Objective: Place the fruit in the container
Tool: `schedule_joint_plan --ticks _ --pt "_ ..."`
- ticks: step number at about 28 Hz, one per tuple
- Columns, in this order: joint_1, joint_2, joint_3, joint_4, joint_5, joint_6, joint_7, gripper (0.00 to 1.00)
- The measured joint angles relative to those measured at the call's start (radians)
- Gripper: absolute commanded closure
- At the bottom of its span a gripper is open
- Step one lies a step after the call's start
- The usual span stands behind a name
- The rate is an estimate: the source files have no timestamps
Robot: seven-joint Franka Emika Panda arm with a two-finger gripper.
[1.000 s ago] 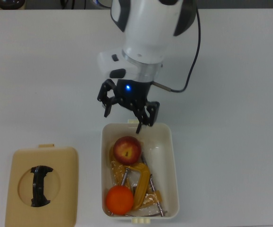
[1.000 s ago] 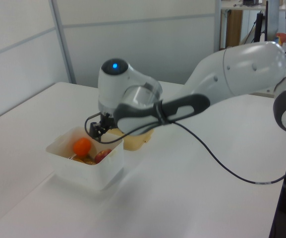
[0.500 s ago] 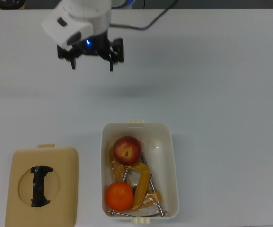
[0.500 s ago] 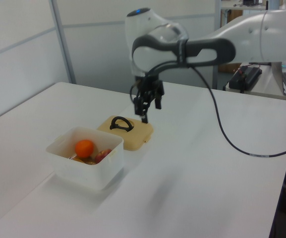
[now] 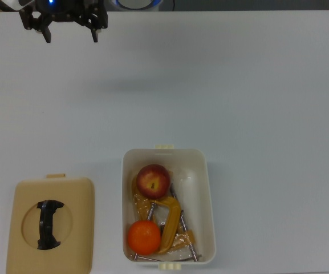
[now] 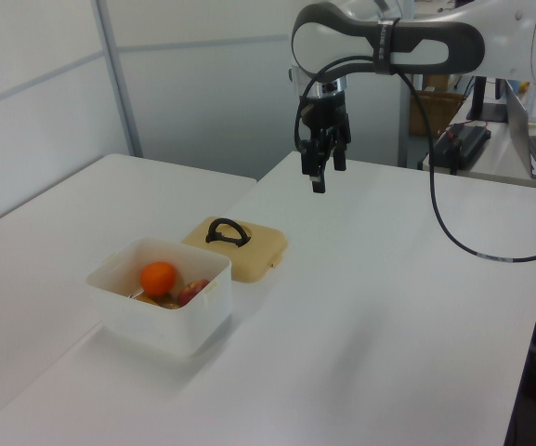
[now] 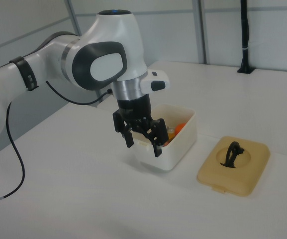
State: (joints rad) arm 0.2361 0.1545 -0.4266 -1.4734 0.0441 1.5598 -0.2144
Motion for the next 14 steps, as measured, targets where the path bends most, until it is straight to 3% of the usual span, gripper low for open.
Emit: schedule_joint_plan --ticks 14 --pt "-0.009 -0.004 0.003 -0.001 -0.002 0.000 0.000 0.00"
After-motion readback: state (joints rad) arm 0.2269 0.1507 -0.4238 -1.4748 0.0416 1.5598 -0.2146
